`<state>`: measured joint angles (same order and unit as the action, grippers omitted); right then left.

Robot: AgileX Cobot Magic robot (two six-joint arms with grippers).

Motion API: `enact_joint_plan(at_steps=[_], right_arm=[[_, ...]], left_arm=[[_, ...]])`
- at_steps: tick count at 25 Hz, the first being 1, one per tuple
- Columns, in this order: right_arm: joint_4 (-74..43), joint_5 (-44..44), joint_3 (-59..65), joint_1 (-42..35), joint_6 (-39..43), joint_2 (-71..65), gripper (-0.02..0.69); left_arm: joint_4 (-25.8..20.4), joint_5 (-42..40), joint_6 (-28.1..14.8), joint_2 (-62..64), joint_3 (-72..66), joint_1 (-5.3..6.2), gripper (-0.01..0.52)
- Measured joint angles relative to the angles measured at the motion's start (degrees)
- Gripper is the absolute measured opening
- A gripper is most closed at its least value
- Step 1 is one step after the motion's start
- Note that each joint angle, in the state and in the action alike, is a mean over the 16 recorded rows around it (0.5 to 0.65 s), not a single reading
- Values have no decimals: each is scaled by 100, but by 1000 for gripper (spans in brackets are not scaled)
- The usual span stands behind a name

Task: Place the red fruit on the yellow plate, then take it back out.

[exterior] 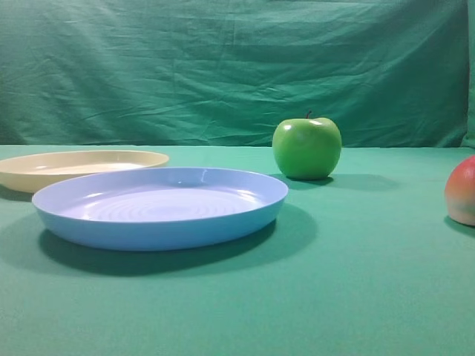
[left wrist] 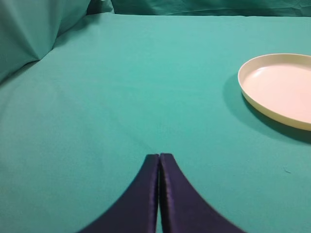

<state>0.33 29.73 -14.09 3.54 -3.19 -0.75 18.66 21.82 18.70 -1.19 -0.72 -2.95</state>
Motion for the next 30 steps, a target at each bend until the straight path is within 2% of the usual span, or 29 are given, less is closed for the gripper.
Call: enact_joint_plan(at_steps=[11,30], right_arm=[[28,-997,1384,-111,25,136,0],[67,-854,1560,-111,80,136,0]], left_arm=[[0,0,0,0,0,0,0],[0,0,0,0,0,0,0]])
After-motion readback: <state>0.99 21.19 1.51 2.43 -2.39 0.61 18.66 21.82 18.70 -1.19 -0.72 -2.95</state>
